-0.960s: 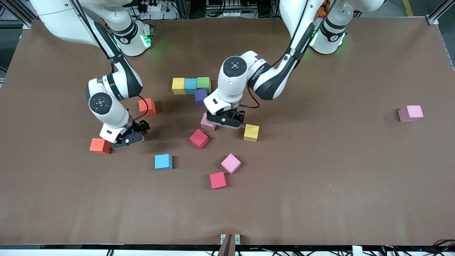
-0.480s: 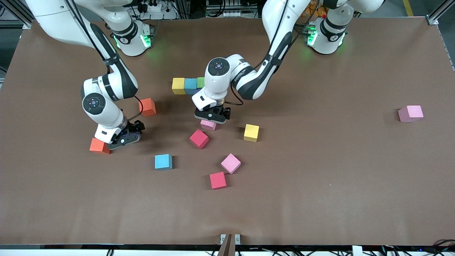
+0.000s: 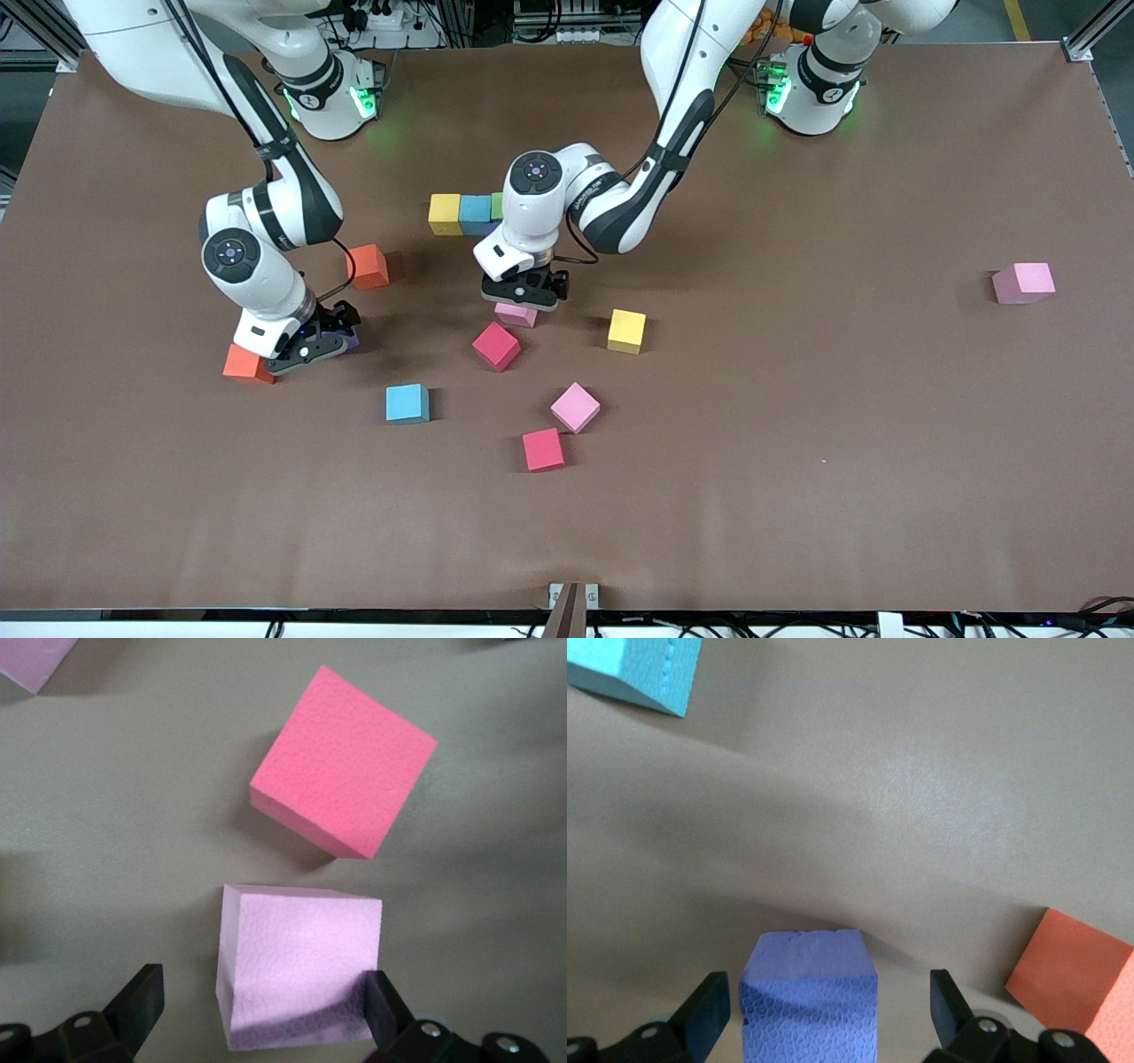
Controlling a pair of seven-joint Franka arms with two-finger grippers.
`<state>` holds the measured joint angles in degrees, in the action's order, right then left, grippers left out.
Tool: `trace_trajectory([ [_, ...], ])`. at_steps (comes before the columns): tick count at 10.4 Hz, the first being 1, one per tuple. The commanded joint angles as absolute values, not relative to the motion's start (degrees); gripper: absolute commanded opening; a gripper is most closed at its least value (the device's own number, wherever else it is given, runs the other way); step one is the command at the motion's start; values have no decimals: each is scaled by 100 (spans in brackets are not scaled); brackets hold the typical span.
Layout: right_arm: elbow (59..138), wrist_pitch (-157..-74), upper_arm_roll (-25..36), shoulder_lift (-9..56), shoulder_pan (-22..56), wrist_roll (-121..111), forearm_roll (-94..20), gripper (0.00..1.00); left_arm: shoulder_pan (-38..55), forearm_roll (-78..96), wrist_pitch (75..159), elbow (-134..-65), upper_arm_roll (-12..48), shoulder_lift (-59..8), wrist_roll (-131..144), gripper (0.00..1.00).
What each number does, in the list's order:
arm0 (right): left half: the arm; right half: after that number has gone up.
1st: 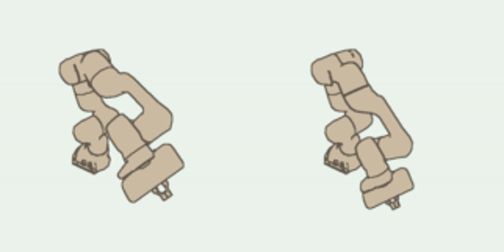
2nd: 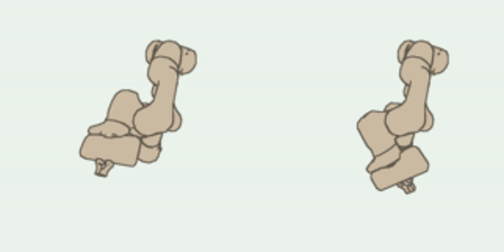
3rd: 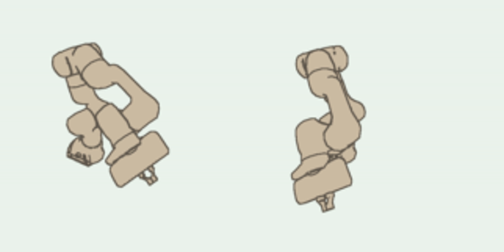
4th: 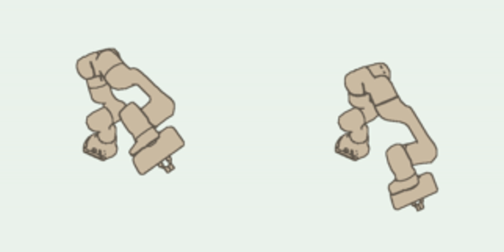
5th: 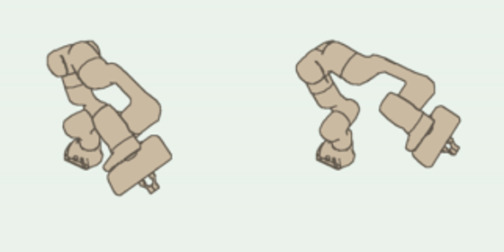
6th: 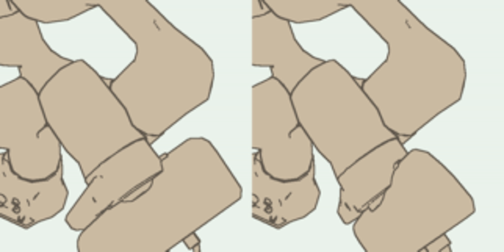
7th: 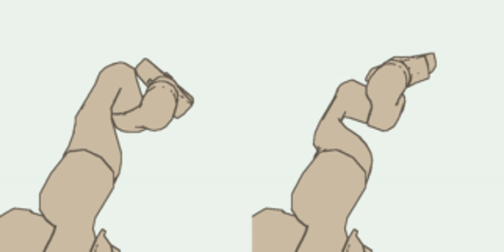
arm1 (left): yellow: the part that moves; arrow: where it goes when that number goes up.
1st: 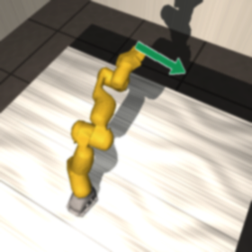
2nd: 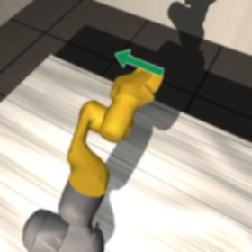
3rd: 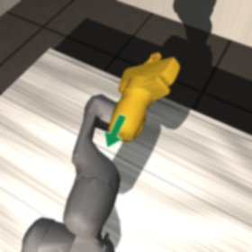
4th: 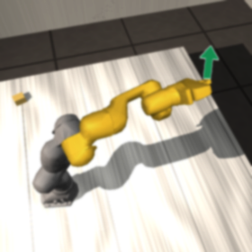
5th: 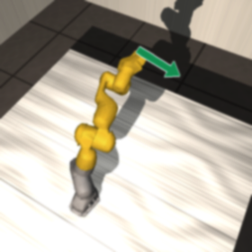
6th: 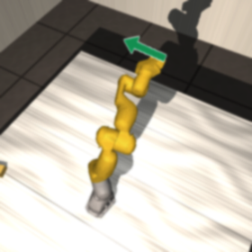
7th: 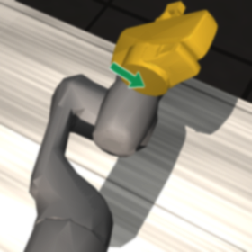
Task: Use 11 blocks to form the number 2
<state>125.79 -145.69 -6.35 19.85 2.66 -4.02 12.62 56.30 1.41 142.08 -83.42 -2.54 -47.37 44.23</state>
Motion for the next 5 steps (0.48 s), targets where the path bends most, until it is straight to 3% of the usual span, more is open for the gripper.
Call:
trace_trajectory([
  [1,12630,-14572,-677,1898,194,-658,1345,100,5722,-9,14186,-8130,-378,-4843,4658,100],
  [5,12674,-14590,-686,1916,211,-721,1274,100,5678,-17,14124,-8130,-360,-4641,4623,100],
])
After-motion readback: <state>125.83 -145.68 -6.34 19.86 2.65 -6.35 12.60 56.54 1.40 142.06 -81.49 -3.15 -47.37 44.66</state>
